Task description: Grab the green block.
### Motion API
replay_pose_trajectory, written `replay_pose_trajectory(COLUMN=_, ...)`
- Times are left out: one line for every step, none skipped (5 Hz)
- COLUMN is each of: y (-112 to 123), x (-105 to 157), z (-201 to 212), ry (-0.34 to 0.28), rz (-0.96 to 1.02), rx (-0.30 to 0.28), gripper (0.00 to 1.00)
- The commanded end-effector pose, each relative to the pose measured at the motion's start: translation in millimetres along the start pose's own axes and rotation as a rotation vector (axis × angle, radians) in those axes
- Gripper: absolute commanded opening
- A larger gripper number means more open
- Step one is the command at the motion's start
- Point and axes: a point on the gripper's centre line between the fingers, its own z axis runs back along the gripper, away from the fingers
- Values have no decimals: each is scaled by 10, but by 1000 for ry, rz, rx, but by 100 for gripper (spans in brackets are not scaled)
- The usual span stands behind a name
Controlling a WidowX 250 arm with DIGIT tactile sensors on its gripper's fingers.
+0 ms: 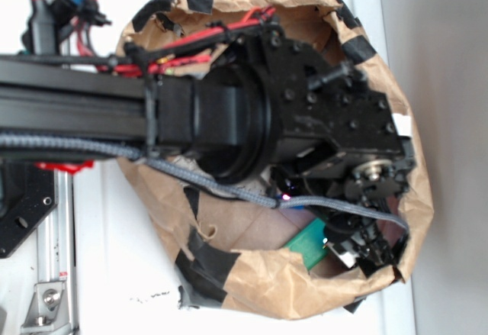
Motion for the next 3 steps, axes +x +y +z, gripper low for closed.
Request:
replay_pose_trajectory(y=-159, x=-317, z=-140, ry=17, rz=-105, rx=-18, gripper=100)
replay_pose_trajectory(y=-162, x=-422, z=-238, ry=8, rz=-130, rx=2, gripper=100)
replay_pose_trajectory(y=-90, x=-496, z=-352, ry=-4, rz=-135, rx=38, gripper=0)
